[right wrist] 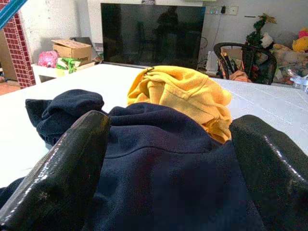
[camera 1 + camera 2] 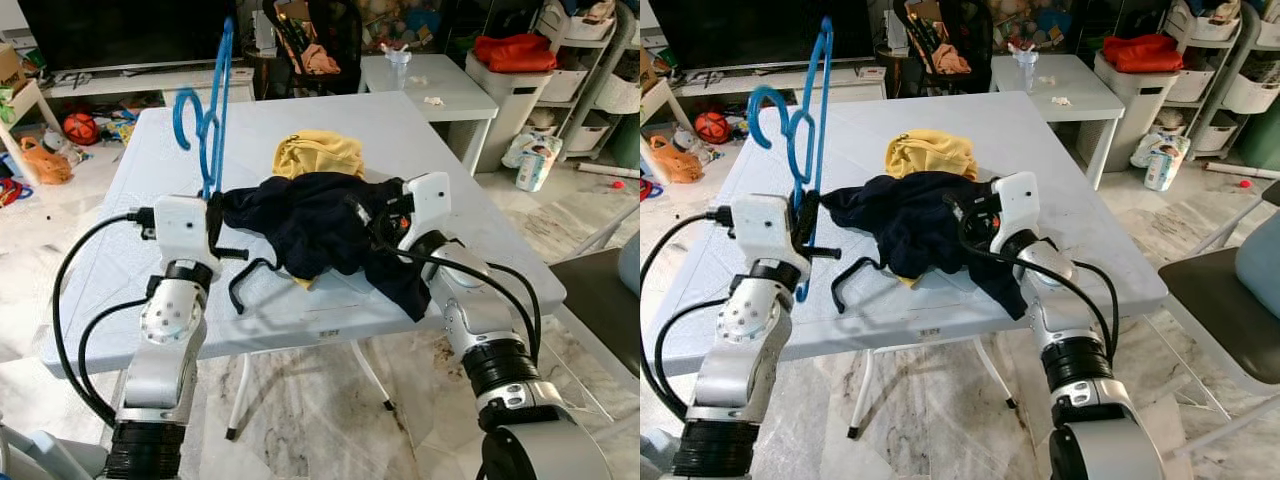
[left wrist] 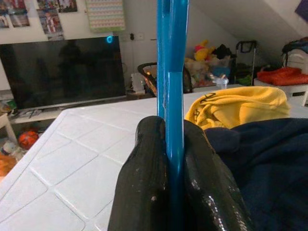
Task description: Hang hanger
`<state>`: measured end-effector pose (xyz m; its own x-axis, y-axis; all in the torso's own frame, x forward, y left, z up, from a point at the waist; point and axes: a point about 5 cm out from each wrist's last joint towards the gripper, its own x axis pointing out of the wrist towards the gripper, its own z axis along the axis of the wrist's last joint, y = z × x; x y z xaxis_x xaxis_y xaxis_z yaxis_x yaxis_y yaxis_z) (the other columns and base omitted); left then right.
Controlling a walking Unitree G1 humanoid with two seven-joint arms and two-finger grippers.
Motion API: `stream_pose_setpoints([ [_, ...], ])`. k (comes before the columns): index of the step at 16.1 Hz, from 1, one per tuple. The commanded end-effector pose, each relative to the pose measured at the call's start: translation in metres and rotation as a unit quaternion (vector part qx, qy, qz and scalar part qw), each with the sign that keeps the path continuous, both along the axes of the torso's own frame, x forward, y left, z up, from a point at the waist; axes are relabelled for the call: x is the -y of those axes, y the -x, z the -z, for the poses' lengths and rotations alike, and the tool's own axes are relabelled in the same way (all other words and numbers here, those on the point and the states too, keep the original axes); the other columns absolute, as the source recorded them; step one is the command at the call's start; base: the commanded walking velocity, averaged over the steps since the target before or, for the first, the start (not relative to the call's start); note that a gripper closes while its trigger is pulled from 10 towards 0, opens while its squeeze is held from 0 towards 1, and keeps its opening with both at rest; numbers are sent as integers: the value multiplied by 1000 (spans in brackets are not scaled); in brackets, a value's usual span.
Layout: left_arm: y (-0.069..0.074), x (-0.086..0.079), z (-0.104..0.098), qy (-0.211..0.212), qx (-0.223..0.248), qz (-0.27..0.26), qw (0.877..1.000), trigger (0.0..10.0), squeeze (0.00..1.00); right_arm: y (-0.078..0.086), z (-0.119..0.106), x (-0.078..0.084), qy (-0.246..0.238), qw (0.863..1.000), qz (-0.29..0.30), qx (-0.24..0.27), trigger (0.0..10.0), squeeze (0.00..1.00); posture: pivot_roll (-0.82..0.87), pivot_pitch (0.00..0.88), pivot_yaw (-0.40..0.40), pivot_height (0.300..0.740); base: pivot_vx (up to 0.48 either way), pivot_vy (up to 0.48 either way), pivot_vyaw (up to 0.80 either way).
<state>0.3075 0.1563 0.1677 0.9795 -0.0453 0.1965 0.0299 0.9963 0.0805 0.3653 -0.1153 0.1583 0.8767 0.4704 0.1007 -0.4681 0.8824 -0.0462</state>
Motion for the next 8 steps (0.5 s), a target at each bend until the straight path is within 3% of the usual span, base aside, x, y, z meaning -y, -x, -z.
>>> stream_pose_setpoints([
  [1,0,-1,-2,-3,-1,-1,1000,10000,0,-3,-10,-4,3,1000,-5,15,10000,0,-29,0,-13,740,0,0,0],
  [8,1,0,2,-6,-10,1,1000,10000,0,-4,-10,-2,6,1000,-3,15,10000,0,-30,0,-11,740,-35,0,0],
])
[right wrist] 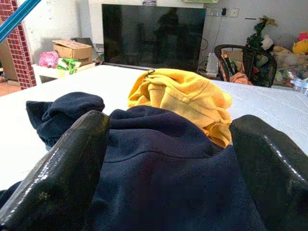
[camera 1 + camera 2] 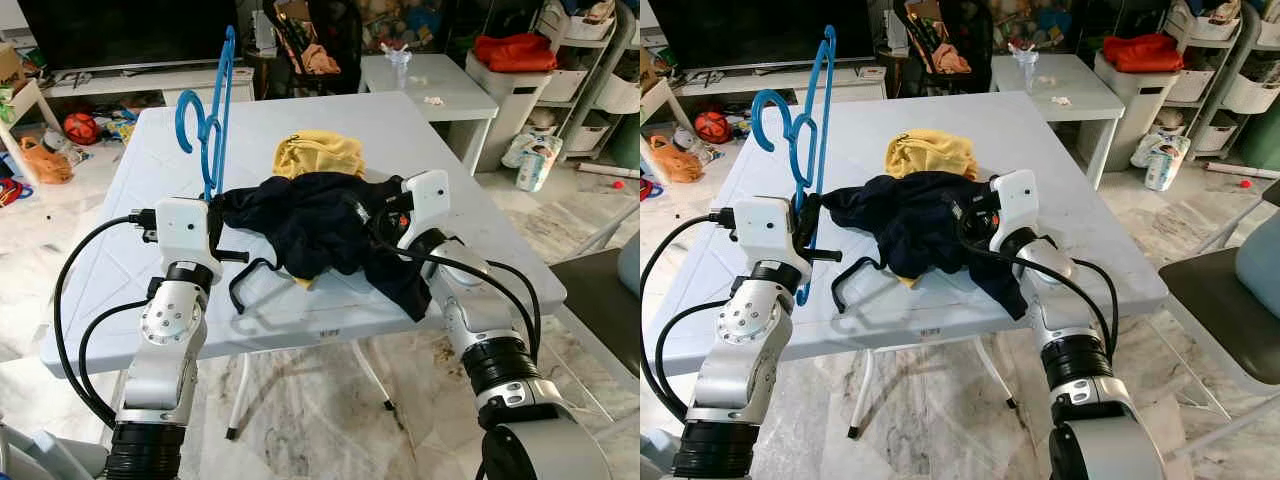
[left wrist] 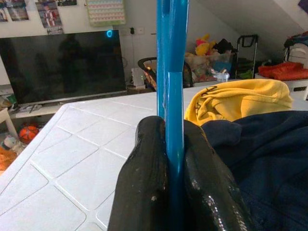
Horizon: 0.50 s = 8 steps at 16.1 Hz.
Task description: Hang hanger
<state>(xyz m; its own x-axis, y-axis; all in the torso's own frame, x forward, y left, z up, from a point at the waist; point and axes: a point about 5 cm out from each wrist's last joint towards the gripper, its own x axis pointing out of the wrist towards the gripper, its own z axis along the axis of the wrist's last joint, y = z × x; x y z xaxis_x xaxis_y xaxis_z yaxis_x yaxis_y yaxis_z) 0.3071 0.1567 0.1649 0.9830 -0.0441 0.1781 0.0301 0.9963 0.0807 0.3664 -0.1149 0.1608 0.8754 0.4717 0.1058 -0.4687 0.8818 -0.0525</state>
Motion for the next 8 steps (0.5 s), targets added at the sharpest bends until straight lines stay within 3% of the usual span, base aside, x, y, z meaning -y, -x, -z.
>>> stream_pose_setpoints([
  [1,0,0,-1,-6,-1,1,1000,10000,0,-3,-8,-2,4,1000,-3,11,10000,0,-30,0,-14,740,-259,0,0],
  [8,0,1,0,-5,-3,1,1000,10000,0,-4,-7,-3,4,1000,-4,8,10000,0,-31,0,-13,740,-268,0,0],
])
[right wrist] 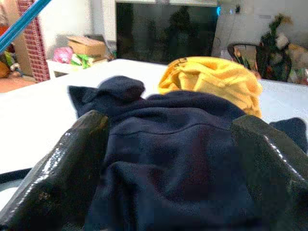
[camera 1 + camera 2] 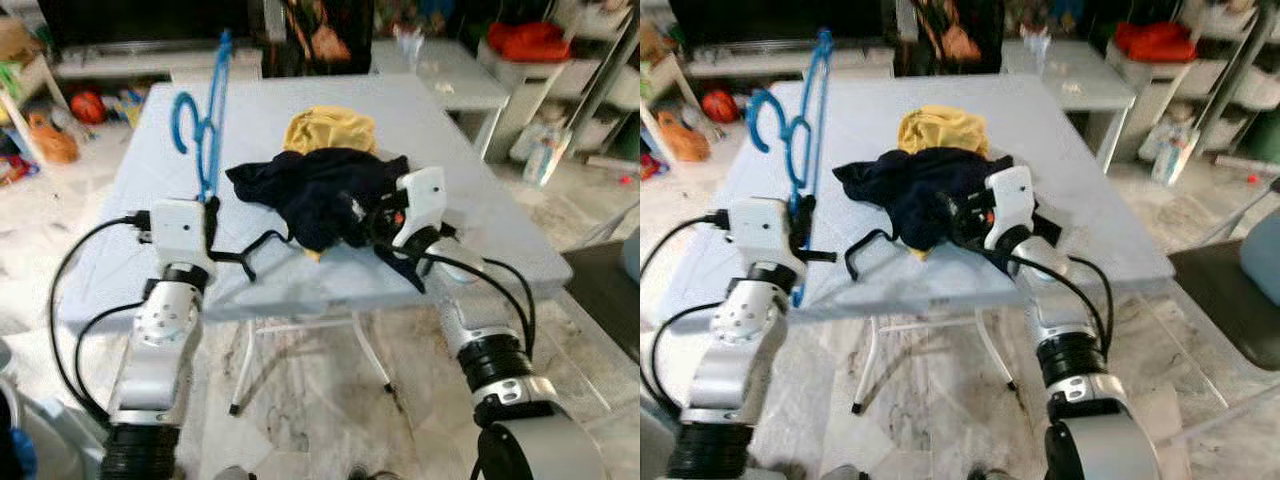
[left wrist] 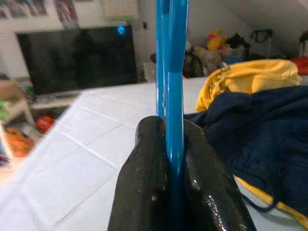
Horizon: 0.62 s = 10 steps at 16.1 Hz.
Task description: Hang hanger
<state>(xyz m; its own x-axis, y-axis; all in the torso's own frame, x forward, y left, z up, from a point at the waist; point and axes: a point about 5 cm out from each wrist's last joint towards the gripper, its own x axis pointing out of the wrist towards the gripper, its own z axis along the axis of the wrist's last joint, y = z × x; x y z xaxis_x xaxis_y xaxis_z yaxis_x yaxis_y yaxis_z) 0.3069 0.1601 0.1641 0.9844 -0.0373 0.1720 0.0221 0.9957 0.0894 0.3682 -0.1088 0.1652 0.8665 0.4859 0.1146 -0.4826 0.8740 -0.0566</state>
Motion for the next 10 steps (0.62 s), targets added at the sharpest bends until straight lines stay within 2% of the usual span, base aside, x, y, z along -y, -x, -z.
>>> stream_pose_setpoints([
  [1,0,4,0,0,-1,6,1000,10000,0,-2,-3,3,4,1000,6,3,10000,0,-32,0,-12,740,-270,0,0],
  [10,0,6,5,1,-8,10,1000,10000,0,-4,0,6,12,1000,10,-7,10000,0,-33,0,-10,740,-270,0,0],
])
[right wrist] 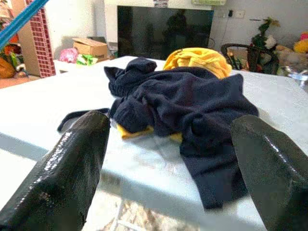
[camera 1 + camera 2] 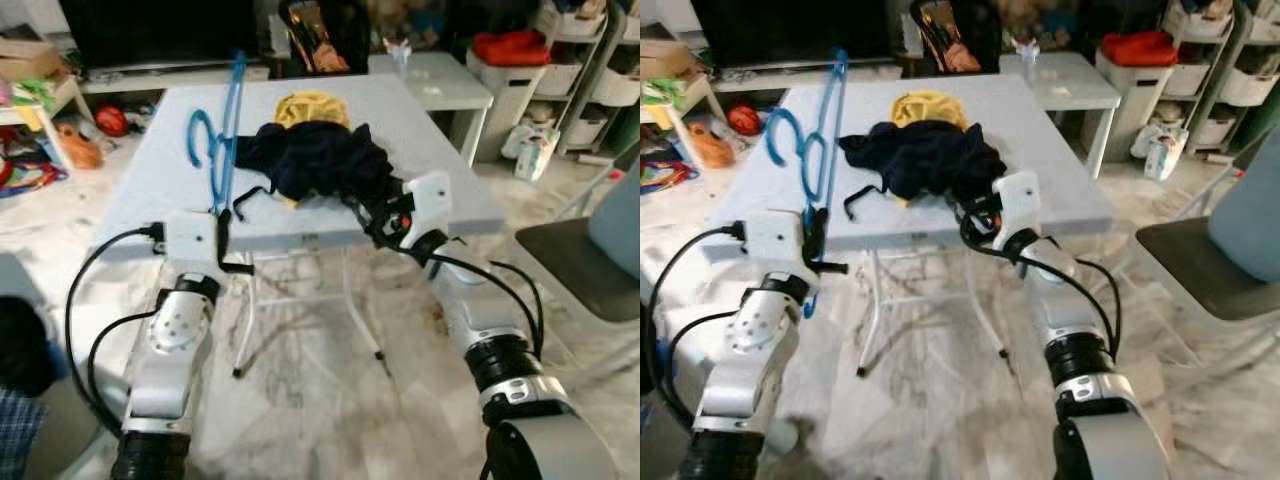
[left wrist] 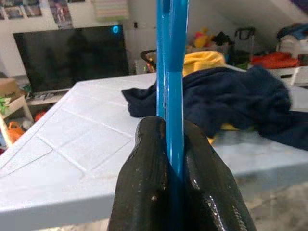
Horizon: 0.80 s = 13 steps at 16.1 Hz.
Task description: Hang hanger
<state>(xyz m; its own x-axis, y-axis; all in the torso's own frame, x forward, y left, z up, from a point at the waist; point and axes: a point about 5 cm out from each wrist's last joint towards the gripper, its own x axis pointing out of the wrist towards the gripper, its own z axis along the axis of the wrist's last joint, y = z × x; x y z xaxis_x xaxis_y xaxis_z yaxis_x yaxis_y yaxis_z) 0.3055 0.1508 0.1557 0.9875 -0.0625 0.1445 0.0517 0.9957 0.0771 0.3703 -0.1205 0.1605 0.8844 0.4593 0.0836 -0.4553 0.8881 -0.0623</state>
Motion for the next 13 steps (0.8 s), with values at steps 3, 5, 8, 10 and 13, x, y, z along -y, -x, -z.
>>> stream_pose_setpoints([
  [3,0,-3,1,-8,-2,-1,1000,10000,0,-2,-4,-4,7,1000,-5,1,10000,0,-33,0,-10,740,-271,0,0],
  [5,0,-3,3,-8,-5,0,1000,10000,0,-3,-3,-3,6,1000,-5,-3,10000,0,-35,0,-10,740,-259,0,0],
  [8,1,-3,7,-12,-10,1,1000,10000,0,-2,0,-5,11,1000,-9,-7,10000,0,-34,0,-9,740,0,0,0],
  [10,1,-5,15,-23,-35,4,999,10000,0,-2,1,-5,16,1000,-13,-8,10000,0,-33,0,-11,740,0,0,0],
  [13,5,-8,40,-44,-98,26,994,10000,0,-2,-1,-2,47,999,-21,7,10000,0,-37,0,-10,740,0,0,0],
])
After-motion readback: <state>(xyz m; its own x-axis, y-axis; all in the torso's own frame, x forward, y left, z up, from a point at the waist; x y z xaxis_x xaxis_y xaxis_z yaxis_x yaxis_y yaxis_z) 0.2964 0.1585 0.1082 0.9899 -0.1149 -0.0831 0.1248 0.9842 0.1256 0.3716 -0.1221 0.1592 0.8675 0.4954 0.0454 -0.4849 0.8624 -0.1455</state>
